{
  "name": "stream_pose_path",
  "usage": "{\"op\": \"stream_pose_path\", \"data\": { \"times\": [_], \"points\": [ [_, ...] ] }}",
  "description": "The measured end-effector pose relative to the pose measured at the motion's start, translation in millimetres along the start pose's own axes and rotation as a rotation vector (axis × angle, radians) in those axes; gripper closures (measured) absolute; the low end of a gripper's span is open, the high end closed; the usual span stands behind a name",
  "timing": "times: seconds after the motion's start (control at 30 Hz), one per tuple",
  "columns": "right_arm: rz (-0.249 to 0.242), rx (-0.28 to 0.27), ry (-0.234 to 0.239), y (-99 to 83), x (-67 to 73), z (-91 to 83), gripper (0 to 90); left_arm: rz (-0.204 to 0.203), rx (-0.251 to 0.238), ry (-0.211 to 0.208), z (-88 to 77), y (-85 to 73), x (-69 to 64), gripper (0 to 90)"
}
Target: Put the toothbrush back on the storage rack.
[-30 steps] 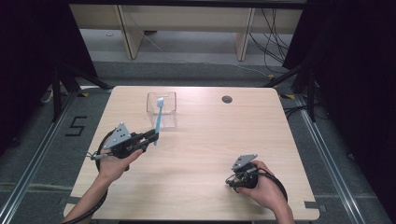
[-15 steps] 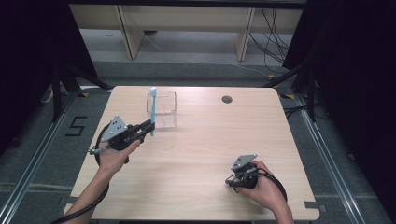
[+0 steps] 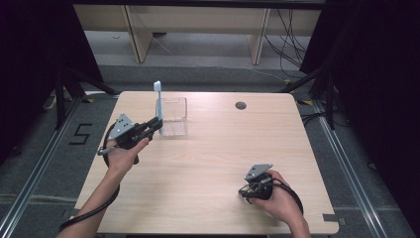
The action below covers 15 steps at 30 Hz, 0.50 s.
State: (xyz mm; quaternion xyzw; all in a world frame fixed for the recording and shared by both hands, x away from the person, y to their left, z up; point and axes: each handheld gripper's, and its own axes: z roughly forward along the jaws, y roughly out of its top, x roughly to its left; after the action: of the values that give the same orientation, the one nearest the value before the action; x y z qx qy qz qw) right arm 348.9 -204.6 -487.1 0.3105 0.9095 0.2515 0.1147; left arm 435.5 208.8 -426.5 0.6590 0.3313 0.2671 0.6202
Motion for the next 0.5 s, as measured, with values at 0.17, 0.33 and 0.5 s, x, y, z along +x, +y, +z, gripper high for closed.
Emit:
{"op": "stream_pose_path", "data": {
  "times": [0.17,0.33,0.5],
  "points": [
    [-0.018,-0.016,-0.007,-0.2,-1.6,0.9,48.9,0.0,-0.016,0.012,6.2,5.2,5.5,78.2],
    [0.01,-0.024,-0.008,-1.2,-0.4,-0.9,48.9,0.003,-0.028,0.023,12.1,8.0,11.0,78.2],
    [0.0,-0.016,-0.012,-0.9,-3.1,-2.8,48.9,0.0,-0.034,0.033,17.3,8.3,17.6,78.2]
  ]
}}
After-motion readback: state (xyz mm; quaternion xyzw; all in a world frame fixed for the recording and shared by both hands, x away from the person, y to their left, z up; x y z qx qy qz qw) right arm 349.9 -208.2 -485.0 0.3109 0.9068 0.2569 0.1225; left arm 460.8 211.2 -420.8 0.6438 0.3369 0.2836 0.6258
